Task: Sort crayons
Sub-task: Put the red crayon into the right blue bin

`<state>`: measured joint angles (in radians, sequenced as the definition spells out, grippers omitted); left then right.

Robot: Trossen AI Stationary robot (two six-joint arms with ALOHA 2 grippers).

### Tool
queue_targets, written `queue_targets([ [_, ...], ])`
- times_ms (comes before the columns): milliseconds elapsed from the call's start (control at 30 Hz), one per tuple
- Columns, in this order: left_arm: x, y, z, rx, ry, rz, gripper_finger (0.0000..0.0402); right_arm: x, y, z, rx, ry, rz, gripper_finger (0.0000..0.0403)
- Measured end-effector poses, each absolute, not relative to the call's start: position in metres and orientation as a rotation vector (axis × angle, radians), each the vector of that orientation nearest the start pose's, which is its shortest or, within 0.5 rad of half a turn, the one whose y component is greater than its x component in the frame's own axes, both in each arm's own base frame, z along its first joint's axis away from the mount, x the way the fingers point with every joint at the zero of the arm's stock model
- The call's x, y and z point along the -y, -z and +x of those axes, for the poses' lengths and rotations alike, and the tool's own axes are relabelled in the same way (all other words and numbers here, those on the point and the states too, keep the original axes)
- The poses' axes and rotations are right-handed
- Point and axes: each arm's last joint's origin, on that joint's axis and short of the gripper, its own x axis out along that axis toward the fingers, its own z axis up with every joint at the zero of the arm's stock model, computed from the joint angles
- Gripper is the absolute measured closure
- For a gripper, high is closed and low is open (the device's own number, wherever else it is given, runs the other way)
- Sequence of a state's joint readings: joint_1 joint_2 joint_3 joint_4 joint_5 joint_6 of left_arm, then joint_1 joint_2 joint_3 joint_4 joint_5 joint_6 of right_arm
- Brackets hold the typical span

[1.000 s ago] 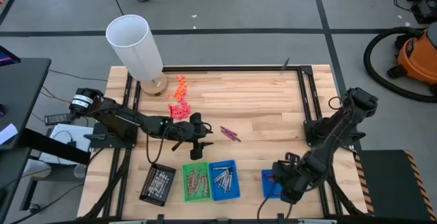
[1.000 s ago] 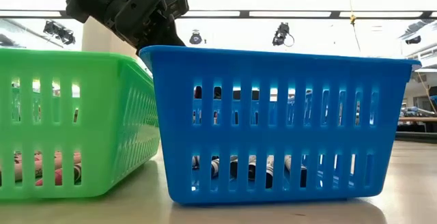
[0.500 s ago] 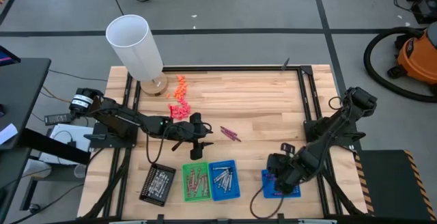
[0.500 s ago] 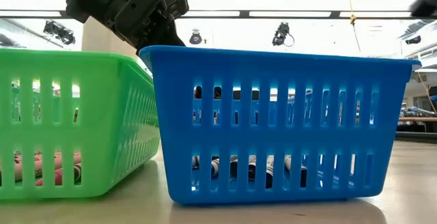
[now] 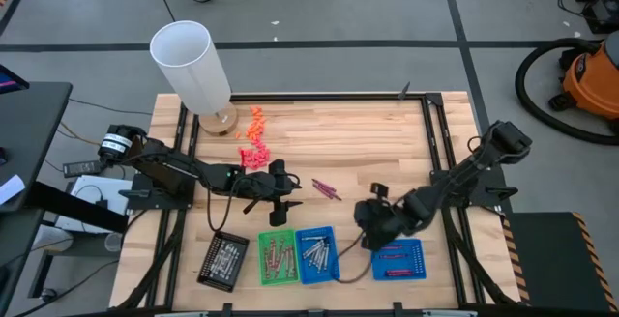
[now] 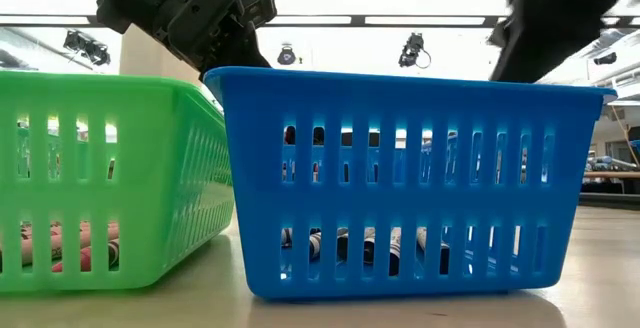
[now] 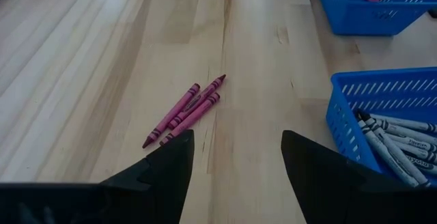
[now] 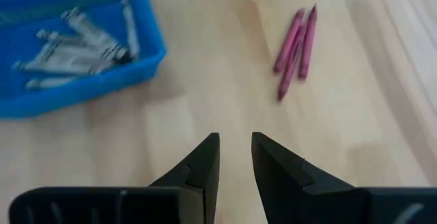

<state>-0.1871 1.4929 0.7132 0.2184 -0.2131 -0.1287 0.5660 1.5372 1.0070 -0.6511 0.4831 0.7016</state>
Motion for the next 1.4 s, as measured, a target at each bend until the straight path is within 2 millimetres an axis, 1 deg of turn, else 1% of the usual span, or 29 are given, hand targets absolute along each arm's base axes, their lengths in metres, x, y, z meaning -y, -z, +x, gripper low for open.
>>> queue_targets([
  [133,0.049,-0.186,0.293,-0.549,-0.06,-0.013,0.017,-0.122,-0.19,0.263,-0.895,0.266,0.026,0.0296],
  [300,0.049,-0.186,0.293,-0.551,-0.06,-0.013,0.017,-0.094,-0.173,0.272,-0.836,0.278,0.018,0.0266],
  [467,0.049,-0.186,0.293,-0.553,-0.061,-0.012,0.017,-0.069,-0.155,0.272,-0.765,0.307,0.012,0.0239],
  [700,0.049,-0.186,0.293,-0.552,-0.06,-0.012,0.017,-0.043,-0.141,0.27,-0.616,0.308,0.002,0.0238],
  [833,0.049,-0.186,0.293,-0.552,-0.059,-0.009,0.017,-0.033,-0.136,0.274,-0.592,0.308,-0.008,0.0238],
  [1000,0.049,-0.185,0.293,-0.553,-0.059,-0.007,0.017,-0.027,-0.115,0.285,-0.596,0.279,-0.015,0.0238],
  [1133,0.049,-0.185,0.293,-0.558,-0.059,-0.007,0.017,-0.024,-0.107,0.291,-0.621,0.281,-0.011,0.0238],
  [1400,0.049,-0.185,0.292,-0.56,-0.06,-0.006,0.017,-0.016,-0.092,0.294,-0.67,0.299,0.003,0.0238],
])
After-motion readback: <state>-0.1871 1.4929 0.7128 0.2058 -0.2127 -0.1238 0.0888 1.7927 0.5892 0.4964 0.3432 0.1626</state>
